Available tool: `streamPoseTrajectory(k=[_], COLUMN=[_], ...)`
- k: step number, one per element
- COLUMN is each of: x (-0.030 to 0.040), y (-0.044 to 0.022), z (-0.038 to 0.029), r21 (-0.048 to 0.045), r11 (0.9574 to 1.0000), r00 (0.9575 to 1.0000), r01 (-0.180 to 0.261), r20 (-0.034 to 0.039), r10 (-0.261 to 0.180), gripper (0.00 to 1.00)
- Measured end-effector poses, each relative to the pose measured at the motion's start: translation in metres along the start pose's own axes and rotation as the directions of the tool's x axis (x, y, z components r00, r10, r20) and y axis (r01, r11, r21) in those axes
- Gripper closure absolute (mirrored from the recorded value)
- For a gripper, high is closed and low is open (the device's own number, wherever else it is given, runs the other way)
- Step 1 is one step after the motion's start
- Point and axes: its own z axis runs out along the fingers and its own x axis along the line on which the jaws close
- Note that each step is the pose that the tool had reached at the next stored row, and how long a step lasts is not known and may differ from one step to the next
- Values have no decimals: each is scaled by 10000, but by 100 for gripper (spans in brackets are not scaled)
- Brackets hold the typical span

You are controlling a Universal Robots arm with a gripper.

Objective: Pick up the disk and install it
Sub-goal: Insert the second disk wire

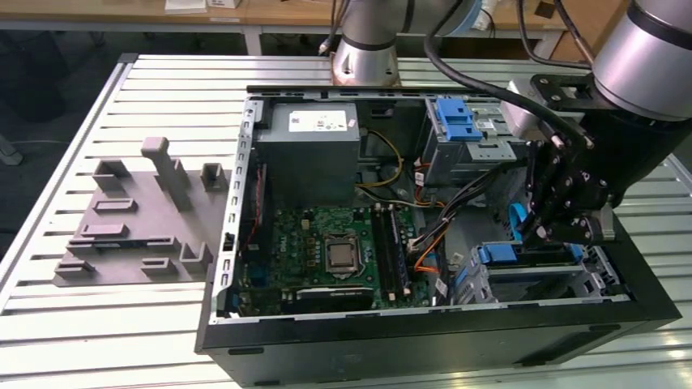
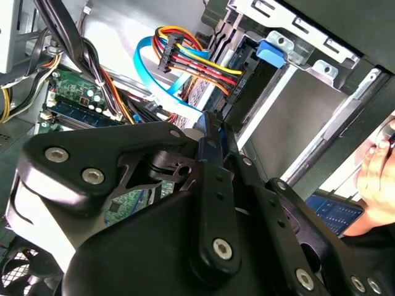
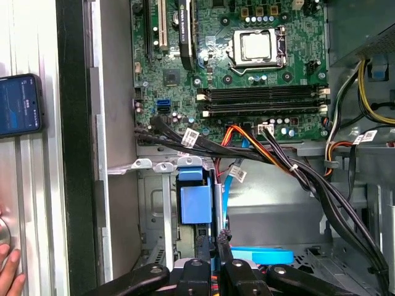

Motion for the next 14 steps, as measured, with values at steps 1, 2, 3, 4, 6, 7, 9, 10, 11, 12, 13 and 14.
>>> streamPoseTrajectory(k=[1,2,3,4,6,7,9,10,11,12,13,14], x=[0,0,2,3,3,3,3,2,2,2,1,1], y=[-1,-4,-5,-7,-13,-17,-24,-28,-32,-38,-43,-48], z=[5,11,16,22,35,40,45,48,50,52,53,54], r21=[0,0,0,0,0,0,0,0,0,0,0,0], r11=[10000,10000,10000,10000,10000,10000,10000,10000,10000,10000,10000,10000], r00=[10000,10000,10000,10000,10000,10000,10000,10000,10000,10000,10000,10000], r01=[0,1,1,0,1,1,0,0,0,0,0,0], r20=[2,4,1,1,2,2,-1,-1,1,2,2,2], r10=[0,-1,-1,0,-1,-1,0,0,0,0,0,0], gripper=[84,84,84,84,84,84,84,84,84,84,84,84])
